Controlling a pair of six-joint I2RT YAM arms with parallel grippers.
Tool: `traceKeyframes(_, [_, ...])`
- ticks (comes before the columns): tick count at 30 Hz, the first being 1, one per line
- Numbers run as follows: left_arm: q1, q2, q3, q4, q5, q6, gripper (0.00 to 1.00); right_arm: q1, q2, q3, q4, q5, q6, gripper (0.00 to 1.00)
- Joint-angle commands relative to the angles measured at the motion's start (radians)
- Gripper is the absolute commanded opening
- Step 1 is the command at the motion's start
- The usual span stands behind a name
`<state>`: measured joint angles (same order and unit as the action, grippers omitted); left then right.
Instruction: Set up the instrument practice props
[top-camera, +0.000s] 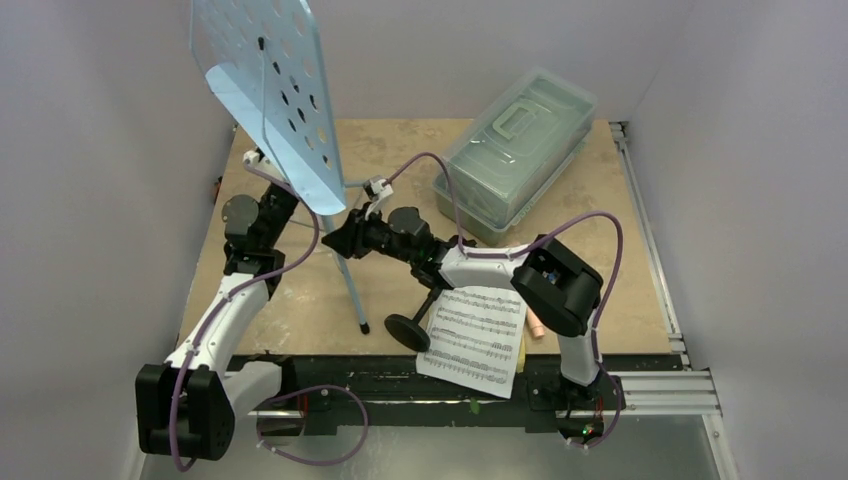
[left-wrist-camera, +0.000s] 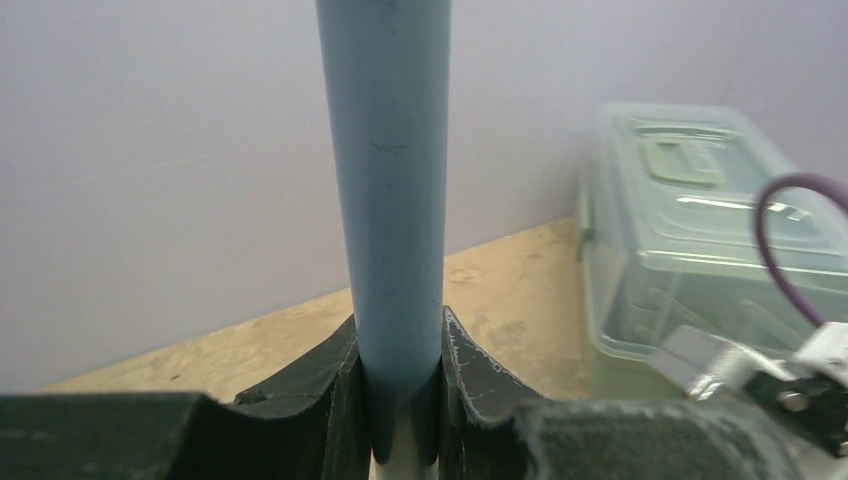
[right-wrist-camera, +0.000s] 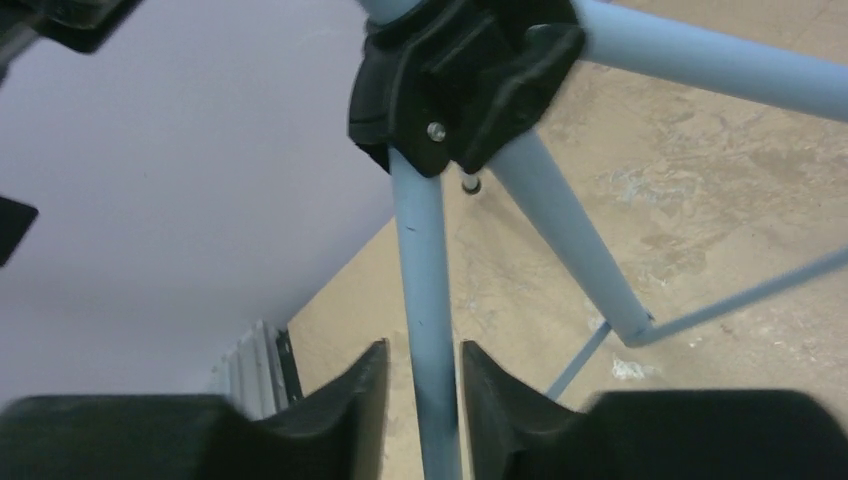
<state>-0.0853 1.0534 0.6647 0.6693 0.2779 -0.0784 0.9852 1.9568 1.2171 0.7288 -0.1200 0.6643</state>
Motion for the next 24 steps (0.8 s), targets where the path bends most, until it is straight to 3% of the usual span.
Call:
traceKeyframes(1, [-0.037,-0.033,0.035,0.151,0.254,0.013,0.0,0.015,-0.094,0.037,-0.05,-0.036,-0.253,0.43])
traceKeyframes(5, [-0.037,-0.034,0.041,0.13,0.241,0.025,0.0,-0.047,-0.212,-0.036,-0.061,-0.061,-0.622,0.79])
traceKeyframes(7, [-0.037,-0.033,0.045,0.112,0.231,0.033,0.0,-0.083,-0.265,-0.069,-0.06,-0.092,-0.797,0.87])
traceKeyframes(11, [-0.037,-0.032,0.047,0.091,0.21,0.051,0.0,-0.147,-0.337,-0.162,0.061,-0.156,-0.984,0.98])
traceKeyframes(14, [-0.037,-0.034,0.047,0.087,0.195,0.052,0.0,-0.159,-0.329,-0.168,0.077,-0.174,-1.151,0.98])
traceKeyframes(18, [-0.037,-0.039,0.046,0.088,0.185,0.05,0.0,-0.156,-0.279,-0.157,0.107,-0.231,-1.462,0.84])
traceKeyframes(20, [-0.039,-0.041,0.044,0.09,0.183,0.049,0.0,-0.155,-0.248,-0.113,0.101,-0.281,-1.496,0.74])
traceKeyframes(24, [-0.04,-0.042,0.039,0.096,0.18,0.045,0.0,-0.155,-0.205,-0.017,-0.04,-0.33,-1.61,0.72])
